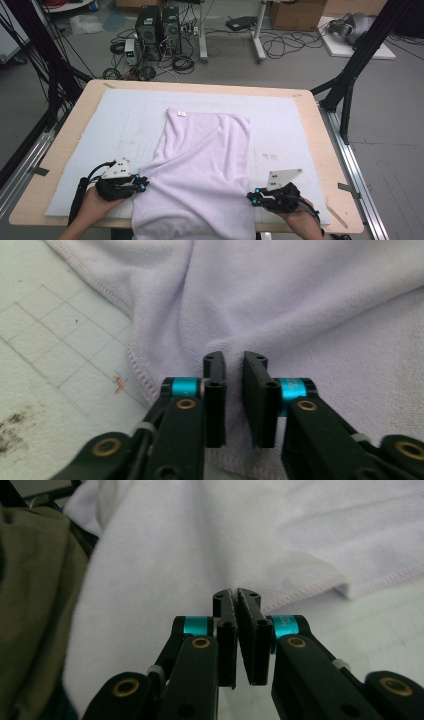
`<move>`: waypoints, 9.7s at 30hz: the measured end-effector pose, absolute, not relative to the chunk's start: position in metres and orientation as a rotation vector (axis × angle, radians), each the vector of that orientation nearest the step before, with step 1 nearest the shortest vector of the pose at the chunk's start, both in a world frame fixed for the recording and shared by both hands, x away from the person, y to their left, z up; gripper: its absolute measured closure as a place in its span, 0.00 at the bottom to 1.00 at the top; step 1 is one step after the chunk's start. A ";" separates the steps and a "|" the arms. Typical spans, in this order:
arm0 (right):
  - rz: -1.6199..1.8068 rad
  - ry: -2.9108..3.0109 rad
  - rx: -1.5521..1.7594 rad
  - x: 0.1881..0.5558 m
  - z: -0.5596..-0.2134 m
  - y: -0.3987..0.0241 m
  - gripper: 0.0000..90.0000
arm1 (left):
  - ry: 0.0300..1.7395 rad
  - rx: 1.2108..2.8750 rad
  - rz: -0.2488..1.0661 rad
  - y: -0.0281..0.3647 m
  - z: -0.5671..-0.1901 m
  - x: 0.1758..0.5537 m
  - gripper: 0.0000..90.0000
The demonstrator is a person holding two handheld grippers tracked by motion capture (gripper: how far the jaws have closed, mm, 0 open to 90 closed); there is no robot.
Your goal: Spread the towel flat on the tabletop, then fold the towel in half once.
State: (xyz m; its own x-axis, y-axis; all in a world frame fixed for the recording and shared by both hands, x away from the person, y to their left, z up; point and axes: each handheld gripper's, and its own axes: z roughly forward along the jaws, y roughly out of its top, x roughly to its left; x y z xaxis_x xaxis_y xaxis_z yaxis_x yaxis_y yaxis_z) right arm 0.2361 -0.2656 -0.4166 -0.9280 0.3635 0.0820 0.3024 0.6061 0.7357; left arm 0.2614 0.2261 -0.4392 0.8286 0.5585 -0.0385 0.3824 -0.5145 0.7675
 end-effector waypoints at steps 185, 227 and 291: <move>1.340 2.693 0.509 0.278 -0.421 -0.232 0.64 | 0.539 2.108 0.298 0.226 -0.418 0.250 0.67; 1.360 2.588 0.647 0.295 -0.429 -0.243 0.50 | 0.633 2.050 0.351 0.226 -0.424 0.291 0.50; 1.219 2.527 0.877 0.449 -0.423 -0.265 0.47 | 0.723 2.162 0.308 0.200 -0.420 0.451 0.65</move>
State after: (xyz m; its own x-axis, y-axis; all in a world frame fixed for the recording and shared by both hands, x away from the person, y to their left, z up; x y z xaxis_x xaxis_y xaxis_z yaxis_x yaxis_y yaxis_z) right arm 0.4492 -0.2647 -0.4231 -0.8032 0.5912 0.0723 0.4245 0.4831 0.7658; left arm 0.4512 0.1996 -0.4202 0.8055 0.5921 -0.0248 0.3927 -0.5019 0.7706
